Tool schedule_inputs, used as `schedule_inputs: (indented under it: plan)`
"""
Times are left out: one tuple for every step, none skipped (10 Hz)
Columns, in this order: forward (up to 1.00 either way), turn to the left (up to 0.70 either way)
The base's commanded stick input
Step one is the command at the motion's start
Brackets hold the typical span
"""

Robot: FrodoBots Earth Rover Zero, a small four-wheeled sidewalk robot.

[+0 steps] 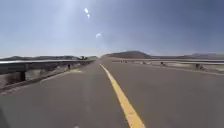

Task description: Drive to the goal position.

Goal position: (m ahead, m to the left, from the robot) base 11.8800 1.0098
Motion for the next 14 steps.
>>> schedule_inputs:
  plan:
    - [0.85, 0.00]
    - [0.85, 0.00]
    - [0.85, 0.00]
    - [0.85, 0.00]
    - [0.85, 0.00]
    - [0.85, 0.00]
    - [0.85, 0.00]
    - [0.85, 0.00]
    - [0.85, 0.00]
    - [0.85, 0.00]
    - [0.85, 0.00]
    - [0.85, 0.00]
    - [0.85, 0.00]
    - [0.85, 0.00]
